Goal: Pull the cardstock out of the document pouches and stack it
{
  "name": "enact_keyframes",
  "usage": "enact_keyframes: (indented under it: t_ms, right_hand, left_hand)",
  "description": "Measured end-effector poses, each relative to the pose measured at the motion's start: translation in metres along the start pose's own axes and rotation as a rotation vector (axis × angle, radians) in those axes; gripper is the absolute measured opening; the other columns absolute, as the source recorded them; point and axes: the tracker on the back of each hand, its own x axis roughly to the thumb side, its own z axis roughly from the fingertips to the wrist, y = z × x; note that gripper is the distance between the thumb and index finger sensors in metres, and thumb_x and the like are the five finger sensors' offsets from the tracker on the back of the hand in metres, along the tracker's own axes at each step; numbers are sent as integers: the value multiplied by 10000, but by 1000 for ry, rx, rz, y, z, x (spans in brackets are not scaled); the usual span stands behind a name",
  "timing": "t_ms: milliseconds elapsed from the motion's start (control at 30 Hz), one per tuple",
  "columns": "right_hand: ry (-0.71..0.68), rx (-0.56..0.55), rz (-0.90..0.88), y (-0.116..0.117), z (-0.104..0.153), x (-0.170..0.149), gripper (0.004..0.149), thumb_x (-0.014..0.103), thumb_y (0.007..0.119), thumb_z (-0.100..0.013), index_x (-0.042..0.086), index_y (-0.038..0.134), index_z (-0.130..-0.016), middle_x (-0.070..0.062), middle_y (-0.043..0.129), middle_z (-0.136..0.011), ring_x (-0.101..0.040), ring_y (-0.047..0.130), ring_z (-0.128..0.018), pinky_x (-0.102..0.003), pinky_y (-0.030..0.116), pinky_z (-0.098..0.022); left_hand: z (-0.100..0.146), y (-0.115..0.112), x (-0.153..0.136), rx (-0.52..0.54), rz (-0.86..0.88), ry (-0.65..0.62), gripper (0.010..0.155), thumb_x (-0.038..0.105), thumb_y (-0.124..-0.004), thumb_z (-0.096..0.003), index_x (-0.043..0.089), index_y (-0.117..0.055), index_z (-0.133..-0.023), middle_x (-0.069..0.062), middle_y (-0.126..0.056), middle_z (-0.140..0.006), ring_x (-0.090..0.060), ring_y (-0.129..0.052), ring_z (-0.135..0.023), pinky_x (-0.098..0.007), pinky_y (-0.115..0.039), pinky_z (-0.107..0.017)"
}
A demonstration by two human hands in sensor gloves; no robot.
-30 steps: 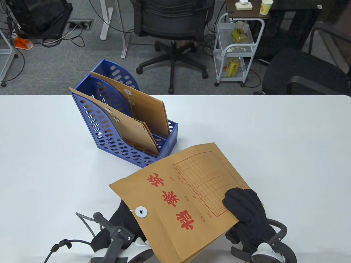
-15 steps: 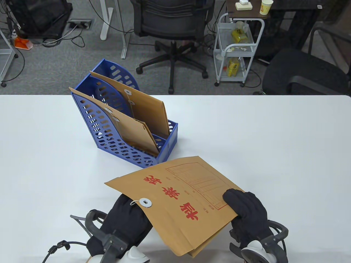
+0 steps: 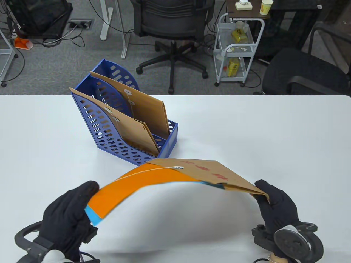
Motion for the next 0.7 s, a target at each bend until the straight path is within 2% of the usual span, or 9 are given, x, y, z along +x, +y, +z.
enact_keyframes:
  t_ms: [67, 233, 400, 467, 567, 700]
  right_hand:
    - [40, 66, 8, -9, -7, -12, 359, 407, 731, -670, 287, 685, -1006, 33, 909, -856, -198, 963, -660, -444, 788, -604]
    - [193, 100, -97, -19, -31, -40, 405, 412, 726, -675, 257, 661, -1043, 30, 917, -836, -187, 971, -624, -432, 800, -580]
    - [335, 173, -230, -13, -49, -61, 447, 411, 708, -689, 218, 630, -1084, 20, 925, -804, -159, 977, -553, -404, 821, -535]
    - [428, 275, -286, 0, -56, -71, 470, 397, 708, -693, 179, 624, -1101, 1, 931, -787, -158, 978, -518, -403, 827, -511]
    - [486, 457, -241, 26, -55, -83, 519, 406, 714, -692, 159, 588, -1131, 5, 924, -792, -153, 977, -517, -400, 828, -509]
    - [595, 536, -161, 73, -37, -96, 660, 418, 728, -681, 73, 479, -1186, -9, 884, -813, -119, 968, -465, -377, 838, -478]
  left_hand:
    - [5, 3, -20, 26, 25, 97, 415, 356, -676, -663, 179, -703, -1037, -22, -946, -861, -118, -994, -677, -354, -882, -545]
    - [23, 0, -57, 30, 181, 329, 416, 332, -679, -669, 134, -706, -1035, -53, -948, -842, -126, -999, -646, -354, -886, -514]
    - [42, -7, -78, 59, 304, 501, 418, 302, -680, -674, 83, -704, -1030, -83, -948, -817, -117, -1008, -600, -341, -898, -476]
    - [51, -12, -85, 68, 340, 566, 420, 298, -677, -675, 74, -701, -1029, -85, -947, -813, -97, -1011, -585, -329, -905, -464]
    - [61, -20, -91, 62, 382, 630, 420, 295, -679, -676, 62, -706, -1025, -90, -950, -806, -95, -1014, -577, -326, -909, -455]
    - [78, -36, -102, 55, 476, 762, 421, 287, -676, -679, 49, -699, -1026, -99, -946, -805, -97, -1011, -569, -329, -906, -448]
